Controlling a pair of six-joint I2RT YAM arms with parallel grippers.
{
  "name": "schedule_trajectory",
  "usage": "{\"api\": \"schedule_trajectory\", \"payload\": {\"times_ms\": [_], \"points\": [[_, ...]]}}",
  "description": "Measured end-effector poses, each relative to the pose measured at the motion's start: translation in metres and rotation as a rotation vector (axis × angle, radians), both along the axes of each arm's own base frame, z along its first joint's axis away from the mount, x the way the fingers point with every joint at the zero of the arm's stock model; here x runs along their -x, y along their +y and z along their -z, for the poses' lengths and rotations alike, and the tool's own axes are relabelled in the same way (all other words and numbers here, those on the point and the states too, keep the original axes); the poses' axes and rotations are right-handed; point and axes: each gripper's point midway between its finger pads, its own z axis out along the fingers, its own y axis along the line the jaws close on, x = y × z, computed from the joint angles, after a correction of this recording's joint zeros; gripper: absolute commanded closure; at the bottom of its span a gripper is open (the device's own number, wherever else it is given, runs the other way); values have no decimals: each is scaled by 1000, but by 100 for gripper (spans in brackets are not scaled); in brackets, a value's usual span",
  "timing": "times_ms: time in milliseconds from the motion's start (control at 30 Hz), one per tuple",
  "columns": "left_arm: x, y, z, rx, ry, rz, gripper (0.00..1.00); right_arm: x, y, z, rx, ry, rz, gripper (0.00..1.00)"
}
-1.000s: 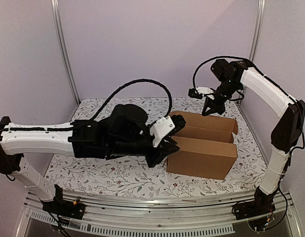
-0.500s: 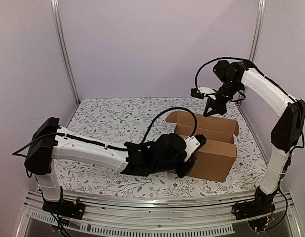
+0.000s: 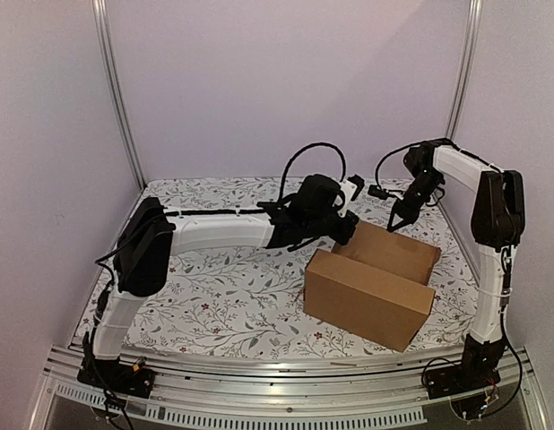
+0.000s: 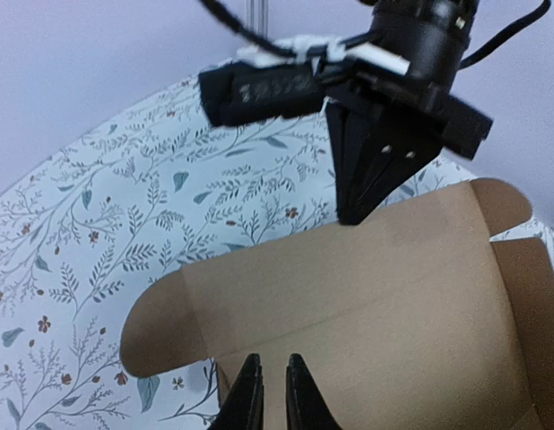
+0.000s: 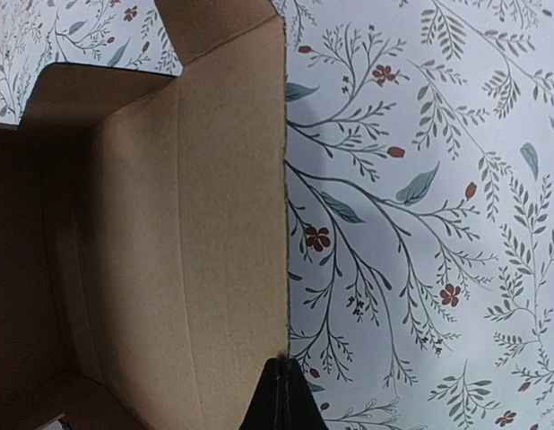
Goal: Fold the paper box
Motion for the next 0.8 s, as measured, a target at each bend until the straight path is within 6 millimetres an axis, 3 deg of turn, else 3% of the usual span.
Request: {"api": "schedule_trajectory", "payload": {"times_ms": [67,167,233,333,433,567,700,800], "points": [[-9,3,33,-51,47,1,89,3,-11,14,-28,56,46,98],[-7,8,68,-108,99,7,89,27,-25,37,-56,176,107,89],[-1,8,78,-118,115,17,89,47,-28,48,-61,249,131,77],[0,3,73,-86,100,23,86,68,-24,46,-72,288,143,66],[-1,2,60,-63,68,24,80,68,-21,19,-82,203,158,60],[-4,16,24,-66,-21,-3,68,62,-24,-41,-106,9,186,54],[6,52,-32,-54,-118,-58,60,75,-28,-87,-129,-137,205,52],[32,93,-73,-27,-174,-120,58,96,-28,-99,-143,-161,206,52]]}}
